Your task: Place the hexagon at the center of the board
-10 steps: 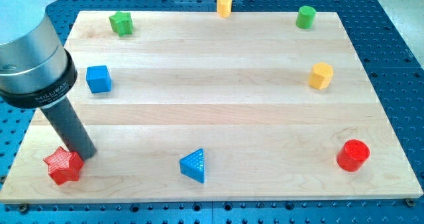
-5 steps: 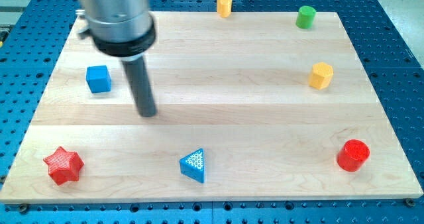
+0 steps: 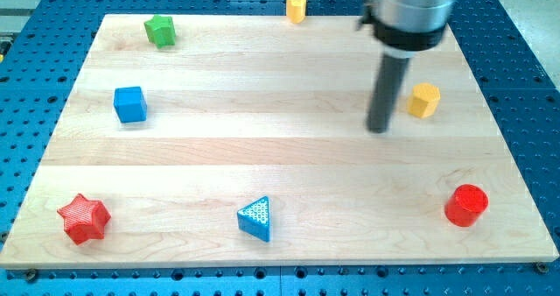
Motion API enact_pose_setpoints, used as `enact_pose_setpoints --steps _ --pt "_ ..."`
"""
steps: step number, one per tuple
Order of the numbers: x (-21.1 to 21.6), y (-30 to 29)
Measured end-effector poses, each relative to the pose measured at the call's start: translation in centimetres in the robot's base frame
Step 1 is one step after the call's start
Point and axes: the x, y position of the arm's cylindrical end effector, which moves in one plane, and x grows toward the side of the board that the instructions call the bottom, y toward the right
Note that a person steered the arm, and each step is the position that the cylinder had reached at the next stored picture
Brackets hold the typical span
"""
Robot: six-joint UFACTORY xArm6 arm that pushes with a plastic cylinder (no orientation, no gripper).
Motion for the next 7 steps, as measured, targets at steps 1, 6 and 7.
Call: enact_pose_setpoints --steps 1,6,7 --pt "0.0 6.2" --pt "-0.7 -12.2" --pt "-4.3 -7.5"
